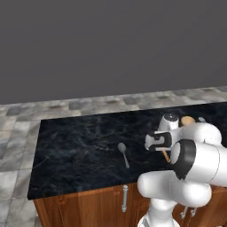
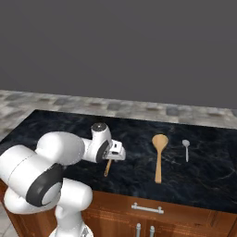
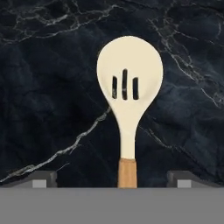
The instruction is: Organize the utensils by type. Pick up the wooden spoons from the counter and place them in the open cabinet. Then pick up the metallic utensils from the counter and place them in the open drawer.
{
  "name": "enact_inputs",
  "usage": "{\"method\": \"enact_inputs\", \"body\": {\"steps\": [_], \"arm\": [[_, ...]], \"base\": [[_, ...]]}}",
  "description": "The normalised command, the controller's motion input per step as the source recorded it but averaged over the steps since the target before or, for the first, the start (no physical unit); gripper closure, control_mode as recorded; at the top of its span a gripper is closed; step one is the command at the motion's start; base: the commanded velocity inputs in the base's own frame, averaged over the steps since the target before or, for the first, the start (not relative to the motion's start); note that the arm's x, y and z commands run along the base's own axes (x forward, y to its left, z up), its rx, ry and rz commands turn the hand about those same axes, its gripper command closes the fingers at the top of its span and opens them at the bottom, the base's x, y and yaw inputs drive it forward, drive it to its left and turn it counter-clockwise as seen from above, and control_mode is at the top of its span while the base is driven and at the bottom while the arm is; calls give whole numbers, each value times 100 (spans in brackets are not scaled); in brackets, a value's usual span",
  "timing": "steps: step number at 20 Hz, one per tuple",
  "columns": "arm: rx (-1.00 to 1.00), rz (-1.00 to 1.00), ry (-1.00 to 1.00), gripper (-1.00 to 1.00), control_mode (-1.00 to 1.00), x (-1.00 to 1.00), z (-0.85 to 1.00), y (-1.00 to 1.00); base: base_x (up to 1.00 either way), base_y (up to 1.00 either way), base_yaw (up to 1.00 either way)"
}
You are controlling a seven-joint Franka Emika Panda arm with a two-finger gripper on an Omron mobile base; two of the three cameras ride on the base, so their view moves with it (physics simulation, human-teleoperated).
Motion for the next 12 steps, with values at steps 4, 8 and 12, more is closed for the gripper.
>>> {"method": "enact_inputs", "body": {"steps": [4,8,12], "arm": [[0,4,0,-100,-100,24,-32,-1],[0,4,0,-100,-100,24,-29,0],[0,4,0,-100,-100,25,-17,0]], "base": [[0,0,0],[0,0,0],[0,0,0]]}}
